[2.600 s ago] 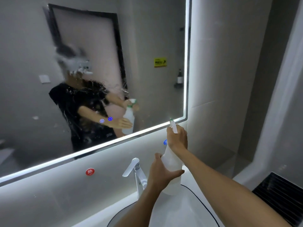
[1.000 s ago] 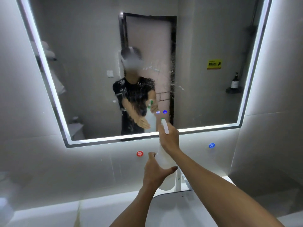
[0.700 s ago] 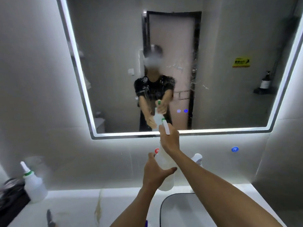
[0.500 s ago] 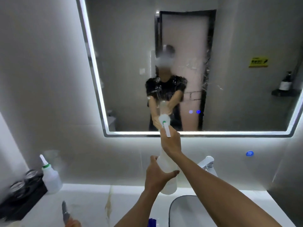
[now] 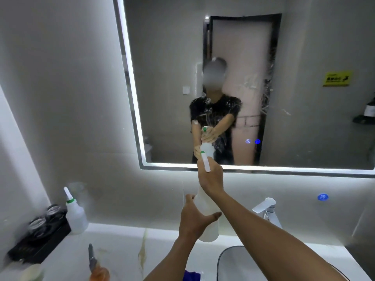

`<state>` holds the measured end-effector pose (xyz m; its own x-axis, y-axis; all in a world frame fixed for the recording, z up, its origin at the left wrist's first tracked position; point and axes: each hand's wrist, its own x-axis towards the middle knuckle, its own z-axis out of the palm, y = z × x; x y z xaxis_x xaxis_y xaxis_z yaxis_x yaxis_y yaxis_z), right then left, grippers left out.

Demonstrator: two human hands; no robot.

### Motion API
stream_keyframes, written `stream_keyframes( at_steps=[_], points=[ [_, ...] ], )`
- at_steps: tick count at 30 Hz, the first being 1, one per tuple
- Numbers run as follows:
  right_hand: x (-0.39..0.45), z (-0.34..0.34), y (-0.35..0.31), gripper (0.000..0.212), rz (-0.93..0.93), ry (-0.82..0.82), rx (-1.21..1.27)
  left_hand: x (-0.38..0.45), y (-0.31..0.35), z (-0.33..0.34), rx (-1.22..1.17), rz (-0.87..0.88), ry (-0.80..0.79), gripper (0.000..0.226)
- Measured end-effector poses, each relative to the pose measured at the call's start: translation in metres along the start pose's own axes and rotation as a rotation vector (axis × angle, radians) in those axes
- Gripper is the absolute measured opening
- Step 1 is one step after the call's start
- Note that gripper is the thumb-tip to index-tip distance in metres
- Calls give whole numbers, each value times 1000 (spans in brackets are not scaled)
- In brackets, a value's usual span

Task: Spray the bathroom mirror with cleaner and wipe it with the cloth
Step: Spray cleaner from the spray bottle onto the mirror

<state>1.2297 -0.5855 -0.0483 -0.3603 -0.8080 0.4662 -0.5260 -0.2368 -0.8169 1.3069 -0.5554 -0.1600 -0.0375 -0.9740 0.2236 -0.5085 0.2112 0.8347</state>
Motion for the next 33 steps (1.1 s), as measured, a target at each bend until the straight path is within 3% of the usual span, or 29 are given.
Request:
stream_keyframes(
  at_steps=[12, 19, 26, 33],
  points=[
    [-16, 57, -40, 28, -68, -121, 157, 1, -26, -59, 29, 2, 158, 91],
    [-28, 87, -49, 26, -65, -151, 6, -7, -51, -78, 14, -50, 156, 108],
    [-37, 99, -51, 31, -22, -170, -86, -11, -62, -81, 1, -76, 148, 102],
    [-41, 106, -46, 24, -55, -159, -3, -9, -73, -86, 22, -80, 137, 98]
  ],
)
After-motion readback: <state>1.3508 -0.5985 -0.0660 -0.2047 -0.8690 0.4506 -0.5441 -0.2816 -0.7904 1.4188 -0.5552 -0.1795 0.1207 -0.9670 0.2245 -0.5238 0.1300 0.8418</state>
